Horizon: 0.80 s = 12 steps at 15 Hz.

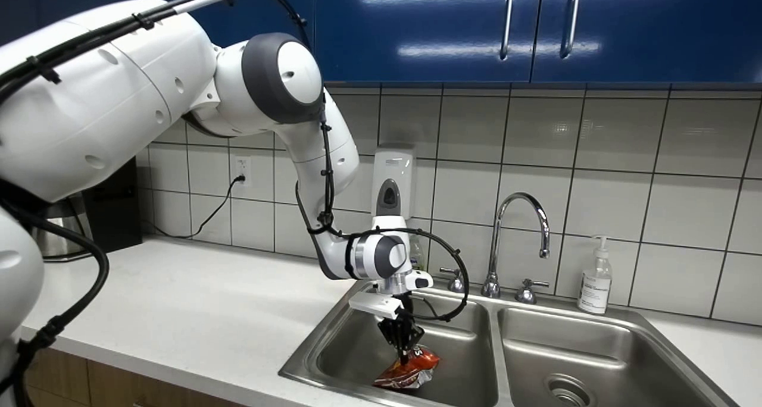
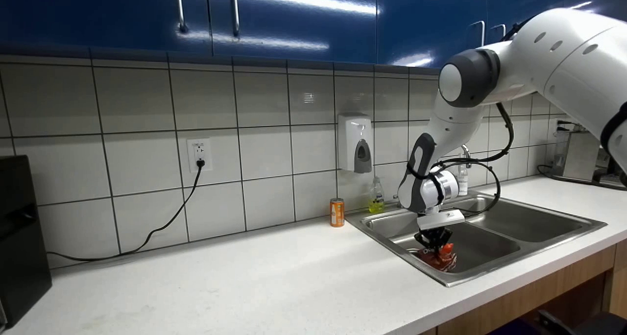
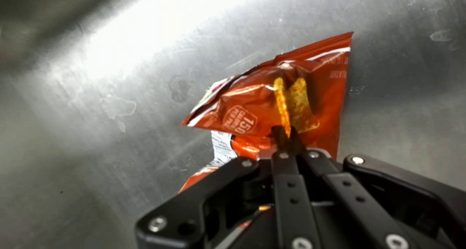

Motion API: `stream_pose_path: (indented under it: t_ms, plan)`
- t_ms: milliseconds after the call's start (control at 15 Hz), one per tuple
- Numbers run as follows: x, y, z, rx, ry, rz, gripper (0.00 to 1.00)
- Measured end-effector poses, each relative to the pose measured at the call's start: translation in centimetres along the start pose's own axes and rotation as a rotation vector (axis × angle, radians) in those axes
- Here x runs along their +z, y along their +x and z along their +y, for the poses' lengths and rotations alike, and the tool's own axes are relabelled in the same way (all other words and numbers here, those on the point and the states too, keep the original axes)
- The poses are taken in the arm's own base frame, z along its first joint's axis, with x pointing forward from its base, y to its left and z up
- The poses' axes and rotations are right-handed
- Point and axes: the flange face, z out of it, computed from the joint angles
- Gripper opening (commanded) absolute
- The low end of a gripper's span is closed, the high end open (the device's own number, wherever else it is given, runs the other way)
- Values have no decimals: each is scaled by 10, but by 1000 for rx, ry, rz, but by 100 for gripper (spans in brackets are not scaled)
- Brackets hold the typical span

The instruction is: Put the Doritos packet in the sink on the left.

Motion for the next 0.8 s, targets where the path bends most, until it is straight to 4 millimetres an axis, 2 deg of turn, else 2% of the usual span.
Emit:
stream_pose_path:
  t_ms: [67,133,267,600,800]
  plan:
    - [0,0,0,1,-1,1,0]
    - [1,1,0,2,-1,1,26]
    - [1,1,1,7,-3,2,34]
    - [-1,3,3,16,-5,7,73]
    - [-12,7,4,19,0,23,95]
